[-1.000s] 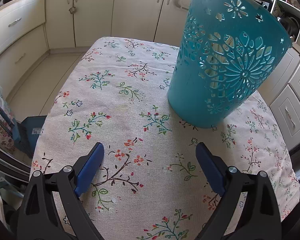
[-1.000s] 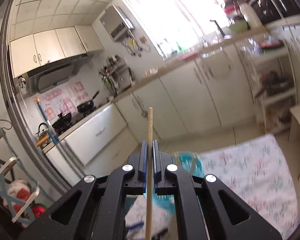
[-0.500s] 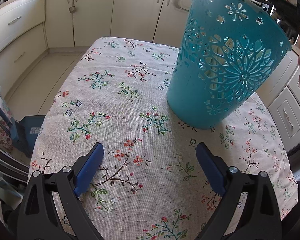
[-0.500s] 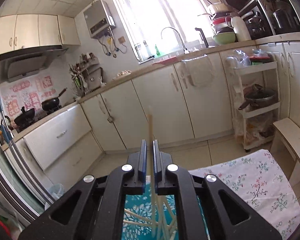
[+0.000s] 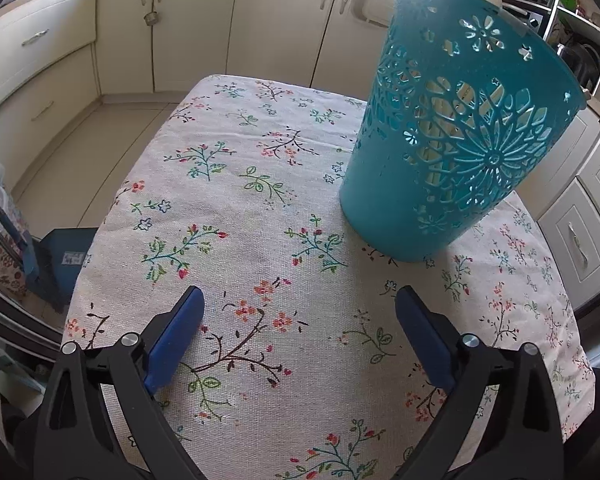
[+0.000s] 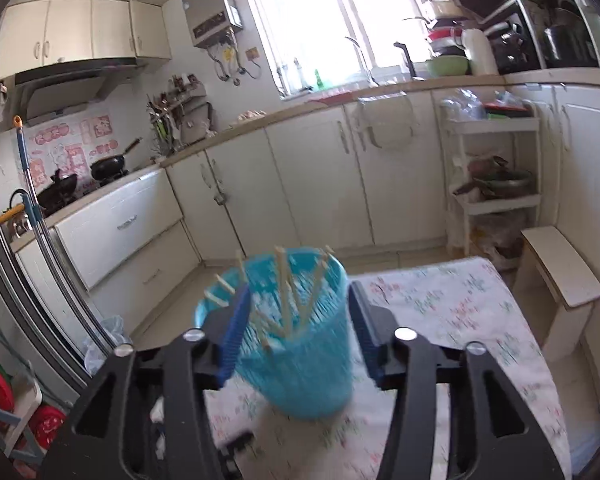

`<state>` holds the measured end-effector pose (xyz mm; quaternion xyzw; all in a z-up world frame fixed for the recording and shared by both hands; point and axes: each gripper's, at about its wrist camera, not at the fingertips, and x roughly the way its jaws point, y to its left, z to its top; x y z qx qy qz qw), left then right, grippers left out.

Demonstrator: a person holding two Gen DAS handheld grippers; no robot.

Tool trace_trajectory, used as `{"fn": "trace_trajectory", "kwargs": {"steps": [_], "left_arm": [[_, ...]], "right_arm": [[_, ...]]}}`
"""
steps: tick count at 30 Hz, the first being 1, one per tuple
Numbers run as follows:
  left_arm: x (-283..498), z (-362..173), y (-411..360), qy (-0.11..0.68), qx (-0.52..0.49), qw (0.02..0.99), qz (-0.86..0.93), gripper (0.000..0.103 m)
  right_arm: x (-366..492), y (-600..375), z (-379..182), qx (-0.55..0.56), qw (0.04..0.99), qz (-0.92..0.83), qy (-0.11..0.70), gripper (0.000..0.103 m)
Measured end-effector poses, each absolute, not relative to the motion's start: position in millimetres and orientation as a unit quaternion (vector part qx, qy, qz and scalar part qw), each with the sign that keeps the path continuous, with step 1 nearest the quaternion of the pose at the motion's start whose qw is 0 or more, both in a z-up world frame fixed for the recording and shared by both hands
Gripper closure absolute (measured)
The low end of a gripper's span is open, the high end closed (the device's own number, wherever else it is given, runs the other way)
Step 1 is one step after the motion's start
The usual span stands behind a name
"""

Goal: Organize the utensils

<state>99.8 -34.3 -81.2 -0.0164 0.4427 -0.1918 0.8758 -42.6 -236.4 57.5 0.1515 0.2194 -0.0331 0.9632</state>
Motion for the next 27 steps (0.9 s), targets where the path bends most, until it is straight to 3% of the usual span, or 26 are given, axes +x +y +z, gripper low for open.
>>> {"fn": "trace_trajectory", "kwargs": {"steps": [3,9,16,27], "left_arm": [[95.6,-75.8,-32.1,0.434,-0.009,0.883,-0.178,0.009],[70.3,-54.9,-27.9,0.420,0.027,0.893,-0.159,0.008],[27.4,-0.6,-8.0,0.402,0.049,0.901,-0.157,0.008],[-64.5,87.7,31.5,0.343,0.073,0.924,-0.156,0.008]], "right_arm": [[-68.3,-244.9,41.1,0.160,0.952,-0.057,0.253,0.024],[-101.2,-251.2,15.3,0.177,0.929,-0.088,0.312,0.013],[-118.5,-231.1,34.2,0.183,0.930,-0.075,0.311,0.007],[-178.9,-177.9,110.5,0.157,0.949,-0.027,0.271,0.007]]}}
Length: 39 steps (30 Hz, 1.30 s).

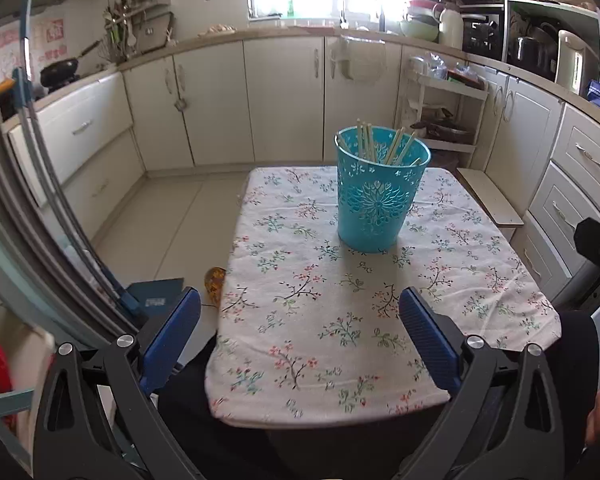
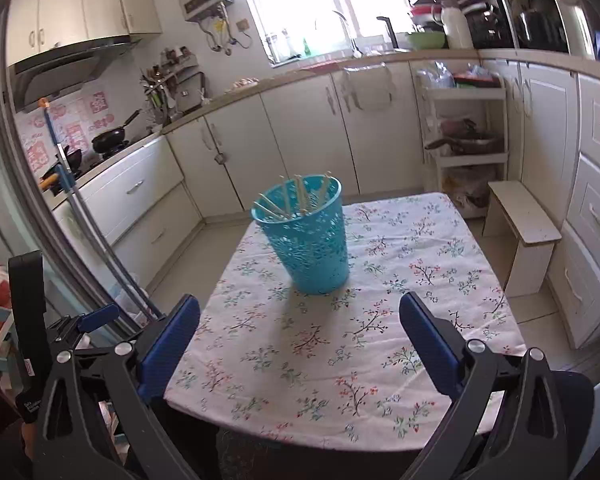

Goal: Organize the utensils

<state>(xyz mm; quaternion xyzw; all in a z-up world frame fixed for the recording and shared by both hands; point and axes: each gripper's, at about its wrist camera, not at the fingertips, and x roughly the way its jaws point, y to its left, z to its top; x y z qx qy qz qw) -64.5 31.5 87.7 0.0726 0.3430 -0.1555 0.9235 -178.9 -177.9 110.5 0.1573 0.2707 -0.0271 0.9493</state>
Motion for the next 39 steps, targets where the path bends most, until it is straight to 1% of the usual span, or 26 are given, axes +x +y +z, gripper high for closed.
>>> {"fn": "trace_trajectory", "kwargs": {"steps": [3,8,14,17,21,24,30,39], "left_arm": [[-89.0,104.3,45.0,0.339,0.064,0.927,-0.146,0.008],[-125.3,134.0,70.2,0.345,0.022,0.927,-0.146,0.008],[-170.9,160.9,95.8,0.308,-0.001,0.942,-0.129,0.008],[-189.6,164.8,105.6,0.300,-0.019,0.945,-0.130,0.008],[-212.7,169.8,104.1,0.280,0.007,0.952,-0.127,0.008],[-225.9,174.2,109.3,0.271,0.004,0.954,-0.131,0.008],[-235.5,175.2,114.2,0.262,0.007,0.958,-0.113,0.008],[-246.0,174.7,101.7,0.257,0.029,0.959,-0.119,0.008]], "right_arm": [[-202.2,-168.3,127.9,0.158,0.952,-0.030,0.262,0.007],[-232.0,-154.1,140.3,0.174,0.950,-0.036,0.256,0.007],[-272.0,-122.1,139.7,0.179,0.953,-0.026,0.244,0.007],[-284.1,-107.5,139.9,0.165,0.957,-0.020,0.238,0.007],[-294.3,-96.8,146.3,0.152,0.962,-0.015,0.225,0.007],[-301.1,-93.8,150.4,0.150,0.964,-0.014,0.217,0.007],[-311.9,-91.9,152.9,0.145,0.967,-0.015,0.209,0.007],[-321.9,-92.0,153.1,0.143,0.970,-0.022,0.197,0.007]]}}
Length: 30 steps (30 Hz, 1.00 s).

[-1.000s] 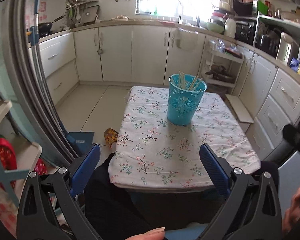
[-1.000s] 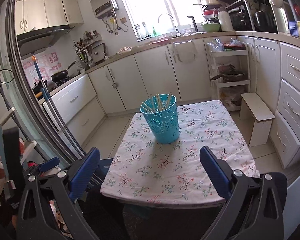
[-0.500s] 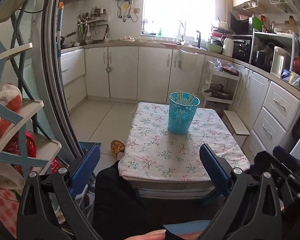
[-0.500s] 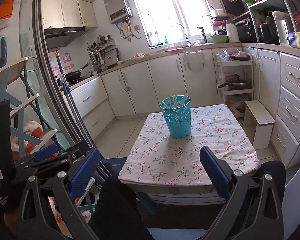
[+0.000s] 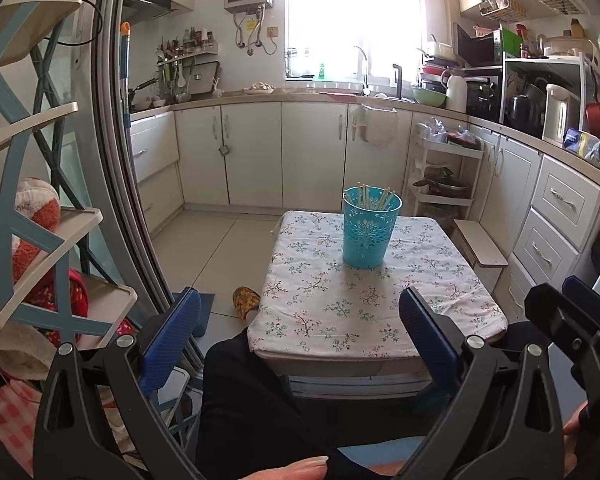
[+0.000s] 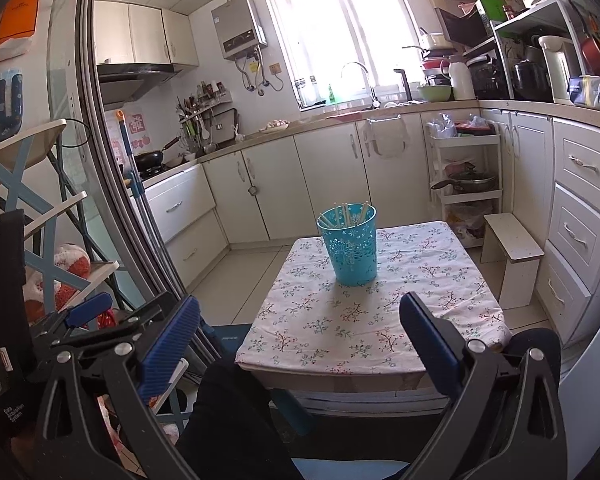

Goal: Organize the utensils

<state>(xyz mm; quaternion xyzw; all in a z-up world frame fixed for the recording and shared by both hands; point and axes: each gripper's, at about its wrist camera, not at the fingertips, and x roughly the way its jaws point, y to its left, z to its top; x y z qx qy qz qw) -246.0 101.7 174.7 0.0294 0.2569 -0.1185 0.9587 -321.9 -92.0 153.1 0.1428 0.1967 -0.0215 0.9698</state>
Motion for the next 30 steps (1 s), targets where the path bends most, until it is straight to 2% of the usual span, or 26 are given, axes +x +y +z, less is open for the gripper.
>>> {"fn": "trace_trajectory", "kwargs": {"steps": [30], "left_arm": [[-252.6,173.9,109.2,0.250,0.033,0.961,-0.111,0.008]], "right_arm": [[-334.3,-77.8,161.3,0.106,0.980,-0.019,0.169,0.007]]}}
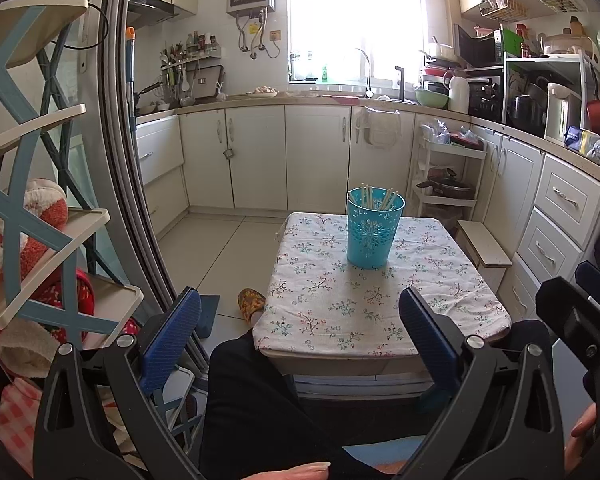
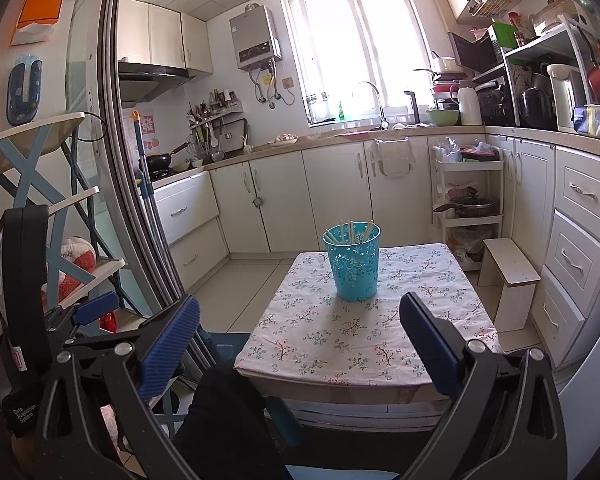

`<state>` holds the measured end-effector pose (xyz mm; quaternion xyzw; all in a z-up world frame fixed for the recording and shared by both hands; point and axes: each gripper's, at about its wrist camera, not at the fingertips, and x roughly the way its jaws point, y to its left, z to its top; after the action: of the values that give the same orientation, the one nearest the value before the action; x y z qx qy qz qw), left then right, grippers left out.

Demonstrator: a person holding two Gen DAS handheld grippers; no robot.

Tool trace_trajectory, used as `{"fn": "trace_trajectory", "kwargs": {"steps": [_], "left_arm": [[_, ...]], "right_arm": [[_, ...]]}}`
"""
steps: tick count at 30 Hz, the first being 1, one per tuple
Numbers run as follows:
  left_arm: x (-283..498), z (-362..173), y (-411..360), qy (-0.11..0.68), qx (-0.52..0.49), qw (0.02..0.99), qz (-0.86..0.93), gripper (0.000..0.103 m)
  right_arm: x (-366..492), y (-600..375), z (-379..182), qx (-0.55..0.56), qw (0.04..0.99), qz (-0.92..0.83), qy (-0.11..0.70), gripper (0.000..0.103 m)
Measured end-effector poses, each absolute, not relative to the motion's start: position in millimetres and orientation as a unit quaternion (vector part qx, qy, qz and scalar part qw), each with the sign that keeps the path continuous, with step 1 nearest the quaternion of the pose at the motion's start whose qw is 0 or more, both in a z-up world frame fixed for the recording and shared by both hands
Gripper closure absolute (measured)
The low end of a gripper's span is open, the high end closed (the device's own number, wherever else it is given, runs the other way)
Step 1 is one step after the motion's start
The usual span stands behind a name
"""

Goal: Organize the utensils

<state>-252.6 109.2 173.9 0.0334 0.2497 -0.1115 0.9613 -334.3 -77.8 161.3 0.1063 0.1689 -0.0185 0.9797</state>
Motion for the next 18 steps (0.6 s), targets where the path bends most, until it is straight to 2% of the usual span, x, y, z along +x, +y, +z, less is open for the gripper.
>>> {"fn": "trace_trajectory", "kwargs": {"steps": [18], "left_arm": [[-253.0,173.8,108.8,0.249,0.033,0.961,-0.111,0.008]], "right_arm": [[-335.3,-77.1,159.5,0.105,0.980,-0.018,0.168,0.007]]}}
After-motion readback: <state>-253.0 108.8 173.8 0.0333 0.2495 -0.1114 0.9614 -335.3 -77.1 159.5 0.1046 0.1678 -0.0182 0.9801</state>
